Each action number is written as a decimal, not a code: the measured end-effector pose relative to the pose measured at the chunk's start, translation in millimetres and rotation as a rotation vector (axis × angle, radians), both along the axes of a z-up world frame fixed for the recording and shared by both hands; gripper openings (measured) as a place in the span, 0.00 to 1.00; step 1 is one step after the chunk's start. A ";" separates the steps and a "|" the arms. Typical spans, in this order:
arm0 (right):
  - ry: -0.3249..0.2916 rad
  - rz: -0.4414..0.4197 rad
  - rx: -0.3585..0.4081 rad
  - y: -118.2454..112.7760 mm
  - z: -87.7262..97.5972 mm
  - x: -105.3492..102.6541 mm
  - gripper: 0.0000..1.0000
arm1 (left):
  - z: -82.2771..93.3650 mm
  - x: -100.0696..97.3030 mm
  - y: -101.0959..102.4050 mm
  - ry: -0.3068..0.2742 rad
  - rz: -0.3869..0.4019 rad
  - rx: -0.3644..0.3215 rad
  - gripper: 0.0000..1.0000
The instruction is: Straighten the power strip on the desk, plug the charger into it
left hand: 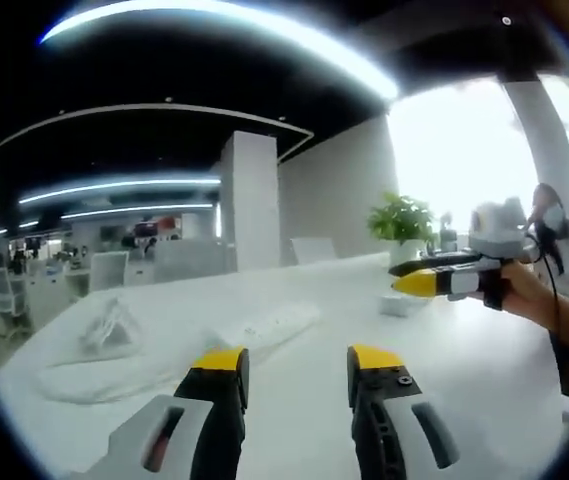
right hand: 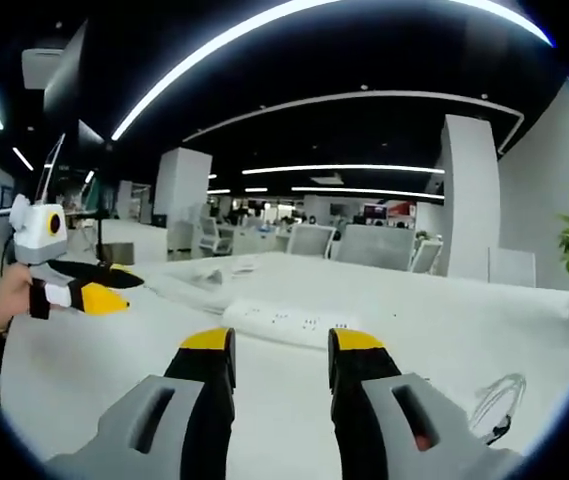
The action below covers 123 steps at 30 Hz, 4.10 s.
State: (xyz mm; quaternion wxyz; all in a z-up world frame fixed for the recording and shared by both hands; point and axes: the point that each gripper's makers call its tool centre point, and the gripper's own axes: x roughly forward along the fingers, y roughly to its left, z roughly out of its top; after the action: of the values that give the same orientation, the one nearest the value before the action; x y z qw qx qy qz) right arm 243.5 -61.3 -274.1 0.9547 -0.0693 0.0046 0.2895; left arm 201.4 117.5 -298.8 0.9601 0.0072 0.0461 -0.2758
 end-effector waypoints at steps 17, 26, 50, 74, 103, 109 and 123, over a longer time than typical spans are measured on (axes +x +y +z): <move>0.008 0.038 -0.069 3.5 -12.5 32.9 0.34 | 10.3 41.0 2.1 -0.035 0.001 0.034 0.40; 0.006 0.028 -0.054 3.7 -8.7 50.5 0.33 | 5.5 57.4 2.9 -0.011 -0.016 0.057 0.41; 0.090 0.043 -0.091 -6.3 -41.6 96.9 0.33 | -33.5 91.1 -3.8 0.103 -0.085 0.164 0.41; 0.174 0.054 -0.186 -10.8 -72.0 127.6 0.38 | -62.2 100.8 -13.5 0.186 -0.135 0.183 0.40; 0.258 0.095 -0.118 -2.2 -89.8 159.1 0.35 | -72.5 127.2 -23.3 0.219 -0.130 0.203 0.38; 0.252 0.090 -0.084 -4.1 -86.4 164.6 0.35 | -73.3 132.3 -25.4 0.219 -0.123 0.191 0.37; 0.228 0.081 -0.099 -5.1 -83.7 160.2 0.29 | -72.8 131.6 -20.3 0.226 -0.105 0.162 0.31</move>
State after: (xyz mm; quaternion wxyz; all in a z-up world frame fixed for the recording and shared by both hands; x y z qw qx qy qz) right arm 403.7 -66.4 -357.8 0.9308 -0.0830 0.1248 0.3333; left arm 333.0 97.2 -371.7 0.9293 0.0557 0.1756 -0.3201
